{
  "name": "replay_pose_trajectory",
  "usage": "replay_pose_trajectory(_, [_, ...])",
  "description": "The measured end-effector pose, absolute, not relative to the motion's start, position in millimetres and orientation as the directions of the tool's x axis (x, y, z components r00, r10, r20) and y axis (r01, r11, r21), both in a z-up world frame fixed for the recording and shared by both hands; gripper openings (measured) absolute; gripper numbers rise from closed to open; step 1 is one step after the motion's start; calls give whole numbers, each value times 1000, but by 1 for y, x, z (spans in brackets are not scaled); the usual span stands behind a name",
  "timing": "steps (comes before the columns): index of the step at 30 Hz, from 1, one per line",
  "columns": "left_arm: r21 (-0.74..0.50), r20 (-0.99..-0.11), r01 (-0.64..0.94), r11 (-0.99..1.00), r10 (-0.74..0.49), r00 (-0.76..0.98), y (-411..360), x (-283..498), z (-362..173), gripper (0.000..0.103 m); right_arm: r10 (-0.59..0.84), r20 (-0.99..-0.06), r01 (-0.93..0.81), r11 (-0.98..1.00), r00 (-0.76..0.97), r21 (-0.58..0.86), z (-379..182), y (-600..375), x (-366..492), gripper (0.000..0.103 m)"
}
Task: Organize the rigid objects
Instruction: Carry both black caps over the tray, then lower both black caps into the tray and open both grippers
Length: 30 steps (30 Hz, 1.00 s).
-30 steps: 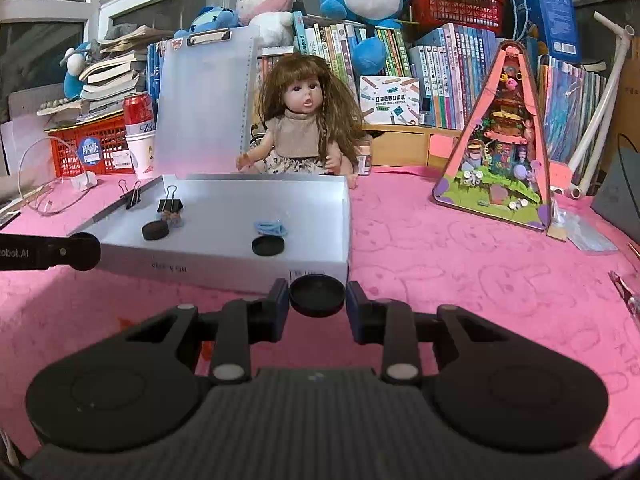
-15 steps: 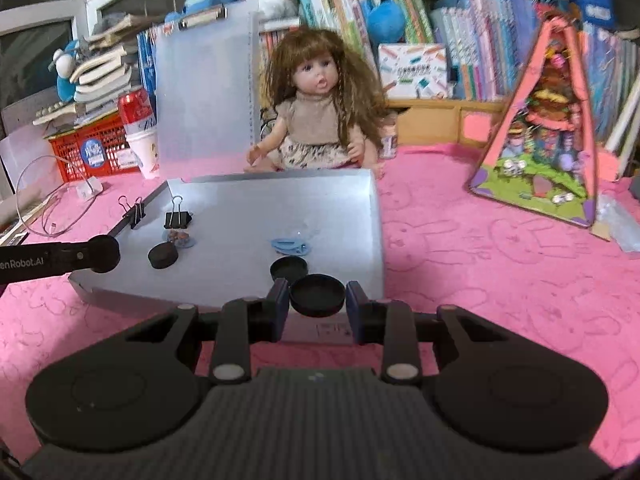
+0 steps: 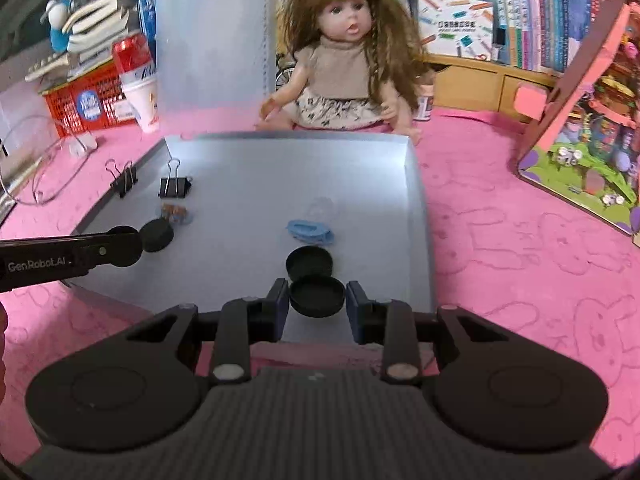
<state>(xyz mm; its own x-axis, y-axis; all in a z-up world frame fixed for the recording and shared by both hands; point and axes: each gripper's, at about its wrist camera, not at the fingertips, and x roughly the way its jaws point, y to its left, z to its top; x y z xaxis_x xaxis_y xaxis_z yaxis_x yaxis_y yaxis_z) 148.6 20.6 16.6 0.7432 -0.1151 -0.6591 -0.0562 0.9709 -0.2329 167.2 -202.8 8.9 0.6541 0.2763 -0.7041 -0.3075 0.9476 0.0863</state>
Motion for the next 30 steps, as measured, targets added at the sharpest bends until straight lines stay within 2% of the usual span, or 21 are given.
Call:
replay_pose_trajectory(9, [-228, -686, -87, 970, -97, 722, 24, 159, 4, 28, 264, -730, -279, 955, 630, 105, -1, -203, 181, 36])
replay_pose_trajectory(30, [-215, -675, -111, 970, -65, 735, 26, 169, 2, 28, 247, -727, -264, 960, 641, 93, -3, -202, 187, 37])
